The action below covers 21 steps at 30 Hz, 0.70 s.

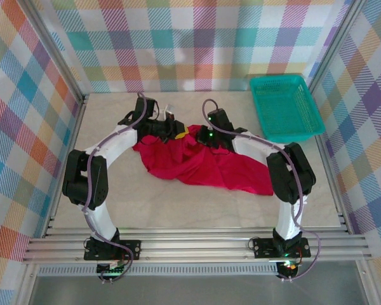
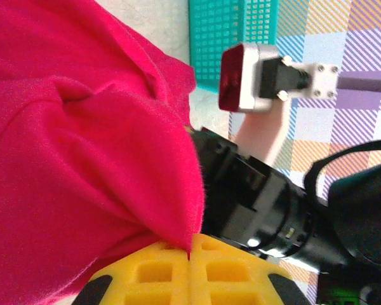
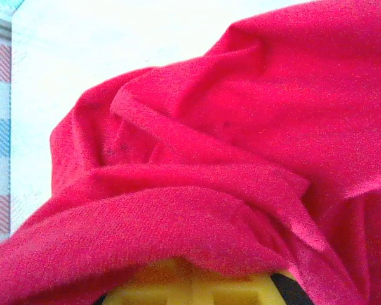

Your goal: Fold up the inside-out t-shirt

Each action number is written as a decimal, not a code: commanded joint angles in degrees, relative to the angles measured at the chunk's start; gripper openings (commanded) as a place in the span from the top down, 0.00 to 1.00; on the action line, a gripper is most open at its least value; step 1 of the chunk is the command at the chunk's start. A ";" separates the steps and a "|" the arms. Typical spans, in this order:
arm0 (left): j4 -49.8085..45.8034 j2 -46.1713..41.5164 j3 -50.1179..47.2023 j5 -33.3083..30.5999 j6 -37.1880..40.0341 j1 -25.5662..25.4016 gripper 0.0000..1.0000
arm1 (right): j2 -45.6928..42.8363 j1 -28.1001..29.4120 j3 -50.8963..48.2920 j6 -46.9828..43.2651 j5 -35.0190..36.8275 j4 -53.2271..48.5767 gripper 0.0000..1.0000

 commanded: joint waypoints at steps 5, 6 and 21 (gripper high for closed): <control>-1.09 5.24 4.38 0.16 1.79 4.41 1.00 | -17.22 -1.09 -3.86 -9.36 -18.21 -12.42 1.00; -0.85 6.10 4.95 0.31 1.51 4.86 1.00 | -19.24 -1.56 -5.11 -9.99 -20.50 -12.95 1.00; 0.33 6.70 5.01 0.63 0.44 4.25 1.00 | -23.03 -8.67 -12.48 -5.19 -25.54 -6.96 1.00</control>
